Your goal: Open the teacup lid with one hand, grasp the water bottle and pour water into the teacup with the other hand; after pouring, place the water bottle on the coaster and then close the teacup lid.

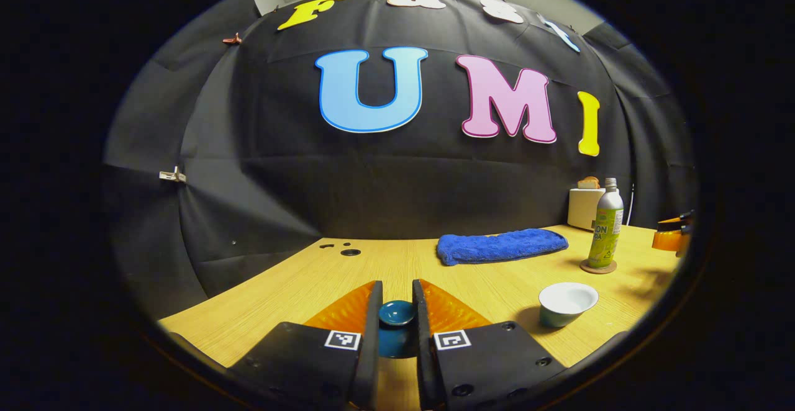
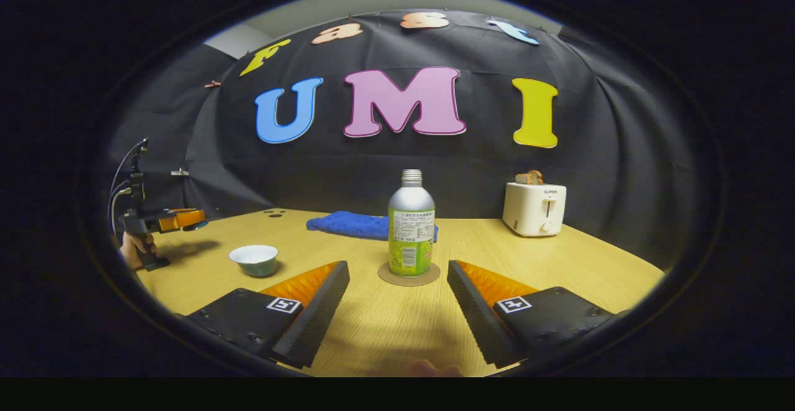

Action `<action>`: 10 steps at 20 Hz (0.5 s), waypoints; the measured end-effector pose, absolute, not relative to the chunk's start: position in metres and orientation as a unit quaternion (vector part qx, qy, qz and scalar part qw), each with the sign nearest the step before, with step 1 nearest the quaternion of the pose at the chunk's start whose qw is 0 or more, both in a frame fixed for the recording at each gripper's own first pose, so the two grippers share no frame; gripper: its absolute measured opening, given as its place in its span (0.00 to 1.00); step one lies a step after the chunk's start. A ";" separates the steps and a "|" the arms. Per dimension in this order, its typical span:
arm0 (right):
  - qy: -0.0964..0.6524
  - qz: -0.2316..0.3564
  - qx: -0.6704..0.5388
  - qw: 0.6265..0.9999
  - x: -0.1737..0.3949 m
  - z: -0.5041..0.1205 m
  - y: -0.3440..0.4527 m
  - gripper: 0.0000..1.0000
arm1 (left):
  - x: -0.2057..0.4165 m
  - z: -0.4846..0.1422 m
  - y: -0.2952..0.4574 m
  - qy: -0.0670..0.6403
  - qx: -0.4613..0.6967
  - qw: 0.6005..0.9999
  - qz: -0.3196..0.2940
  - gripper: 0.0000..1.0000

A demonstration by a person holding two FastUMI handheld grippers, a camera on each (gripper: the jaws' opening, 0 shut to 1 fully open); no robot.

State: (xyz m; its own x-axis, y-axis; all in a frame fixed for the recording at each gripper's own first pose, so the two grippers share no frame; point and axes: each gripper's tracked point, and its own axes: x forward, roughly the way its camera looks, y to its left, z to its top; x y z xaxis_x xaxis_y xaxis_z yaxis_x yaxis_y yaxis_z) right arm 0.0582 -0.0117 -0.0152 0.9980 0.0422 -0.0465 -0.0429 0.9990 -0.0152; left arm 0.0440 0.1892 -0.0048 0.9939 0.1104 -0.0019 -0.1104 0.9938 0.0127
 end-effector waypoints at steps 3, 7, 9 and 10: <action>0.007 0.013 0.006 1.000 0.055 -0.014 -0.020 0.96 | 0.045 -0.005 0.175 0.000 0.004 0.999 0.046 0.29; -0.006 0.000 0.000 1.000 0.052 -0.011 -0.025 0.98 | 0.047 0.000 0.127 0.000 0.005 1.000 0.003 0.29; -0.005 -0.002 -0.002 1.000 0.051 -0.009 -0.025 0.98 | 0.048 0.008 0.102 -0.003 0.009 1.000 -0.021 0.29; -0.005 -0.002 -0.002 1.000 0.051 -0.010 -0.025 0.98 | 0.048 0.013 0.089 -0.003 0.010 0.999 -0.034 0.29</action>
